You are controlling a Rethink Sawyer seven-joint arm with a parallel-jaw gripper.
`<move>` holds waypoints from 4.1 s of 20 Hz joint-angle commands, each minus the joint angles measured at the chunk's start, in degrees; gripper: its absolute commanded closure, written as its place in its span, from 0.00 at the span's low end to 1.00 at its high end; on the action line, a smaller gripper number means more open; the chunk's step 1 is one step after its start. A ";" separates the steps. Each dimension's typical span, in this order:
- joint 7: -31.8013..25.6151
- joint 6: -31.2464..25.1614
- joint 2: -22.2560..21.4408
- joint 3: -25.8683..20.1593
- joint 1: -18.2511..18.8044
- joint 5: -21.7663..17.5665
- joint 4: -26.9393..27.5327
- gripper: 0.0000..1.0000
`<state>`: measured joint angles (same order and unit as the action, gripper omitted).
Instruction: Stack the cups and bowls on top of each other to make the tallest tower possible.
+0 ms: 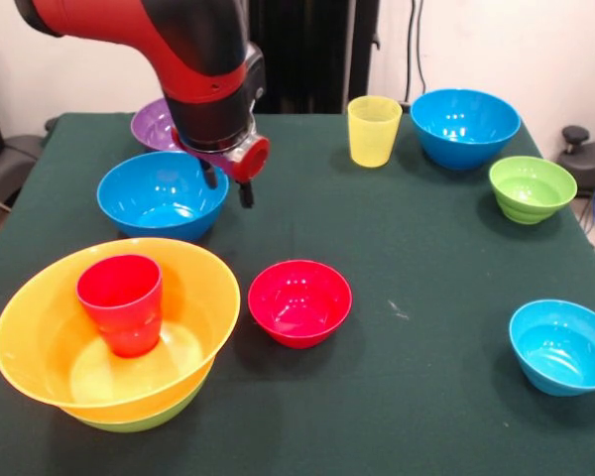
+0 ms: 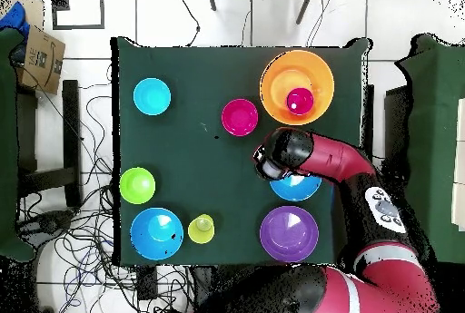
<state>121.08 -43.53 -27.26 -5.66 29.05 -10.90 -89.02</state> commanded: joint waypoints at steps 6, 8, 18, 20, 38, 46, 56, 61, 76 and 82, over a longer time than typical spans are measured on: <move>-1.14 1.63 3.98 2.18 -0.56 -4.97 5.86 0.00; -0.84 2.43 4.41 2.61 -0.82 -5.32 5.88 0.00; -0.55 8.72 7.65 0.88 0.43 -4.25 5.30 0.00; -0.37 9.19 7.91 0.84 0.26 -4.09 5.39 0.00; -1.59 6.47 6.92 0.94 -0.41 -2.15 5.84 0.00; -2.07 0.05 4.15 2.11 -1.52 -1.75 6.65 0.00; -4.28 -9.96 0.39 2.75 -1.84 -2.18 8.38 0.00; -3.76 -3.37 1.49 1.59 -0.07 -3.13 5.65 0.00; -4.51 6.61 6.56 0.27 3.64 -5.15 4.78 0.00; -4.39 7.75 7.35 0.45 3.71 -5.24 4.47 0.00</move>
<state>121.08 -40.02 -23.58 -0.30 33.15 -11.92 -84.30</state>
